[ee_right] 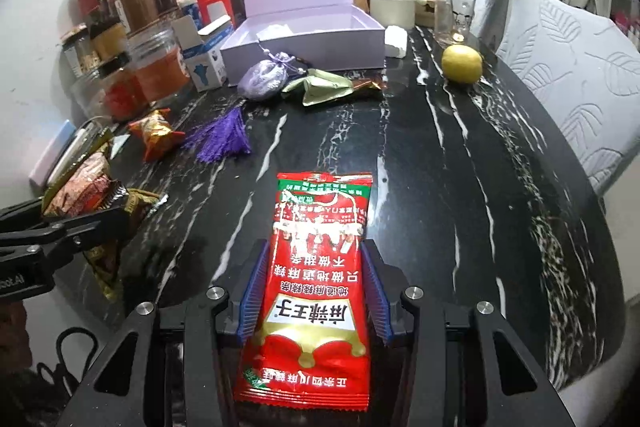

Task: Organize soft objects
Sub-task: 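Carry the patterned bag and red packet up toward the lavender box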

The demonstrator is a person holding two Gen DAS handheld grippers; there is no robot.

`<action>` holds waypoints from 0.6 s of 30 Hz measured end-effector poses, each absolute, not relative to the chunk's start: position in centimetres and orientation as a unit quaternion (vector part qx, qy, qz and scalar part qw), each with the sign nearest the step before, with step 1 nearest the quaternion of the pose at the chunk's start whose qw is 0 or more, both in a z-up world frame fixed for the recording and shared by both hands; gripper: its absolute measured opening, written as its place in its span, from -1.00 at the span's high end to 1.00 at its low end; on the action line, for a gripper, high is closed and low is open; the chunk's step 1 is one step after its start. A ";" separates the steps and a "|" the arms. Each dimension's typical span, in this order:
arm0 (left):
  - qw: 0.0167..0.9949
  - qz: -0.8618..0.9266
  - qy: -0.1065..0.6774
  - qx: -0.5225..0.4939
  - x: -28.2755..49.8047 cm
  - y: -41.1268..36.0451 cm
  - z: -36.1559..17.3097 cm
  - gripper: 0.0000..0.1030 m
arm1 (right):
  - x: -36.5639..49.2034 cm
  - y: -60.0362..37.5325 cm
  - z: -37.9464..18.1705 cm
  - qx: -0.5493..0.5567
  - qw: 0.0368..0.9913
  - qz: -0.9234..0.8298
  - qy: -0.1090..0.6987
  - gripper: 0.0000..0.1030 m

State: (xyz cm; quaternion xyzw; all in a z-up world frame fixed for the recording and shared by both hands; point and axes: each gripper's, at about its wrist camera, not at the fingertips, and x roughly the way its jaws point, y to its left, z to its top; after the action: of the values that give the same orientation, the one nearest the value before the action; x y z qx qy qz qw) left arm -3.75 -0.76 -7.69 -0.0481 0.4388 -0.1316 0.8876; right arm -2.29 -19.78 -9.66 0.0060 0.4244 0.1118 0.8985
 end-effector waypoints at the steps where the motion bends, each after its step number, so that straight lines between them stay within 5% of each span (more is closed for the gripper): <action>1: 0.889 -0.133 0.436 -0.049 -4.1 -0.8 -7.6 -0.12 | -2.6 -19.8 -9.5 0.007 0.899 0.113 0.422 0.13; 18: 0.926 -0.154 0.344 -0.034 -3.7 -2.1 -1.1 -0.12 | -5.1 -20.2 -2.8 -0.004 0.927 0.147 0.346 0.13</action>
State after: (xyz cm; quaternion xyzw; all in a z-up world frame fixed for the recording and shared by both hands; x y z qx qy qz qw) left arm -3.73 -2.08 -1.14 -0.0339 0.3441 -0.1540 0.9256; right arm -5.10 -20.17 -2.82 -0.0041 0.3461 0.1473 0.9265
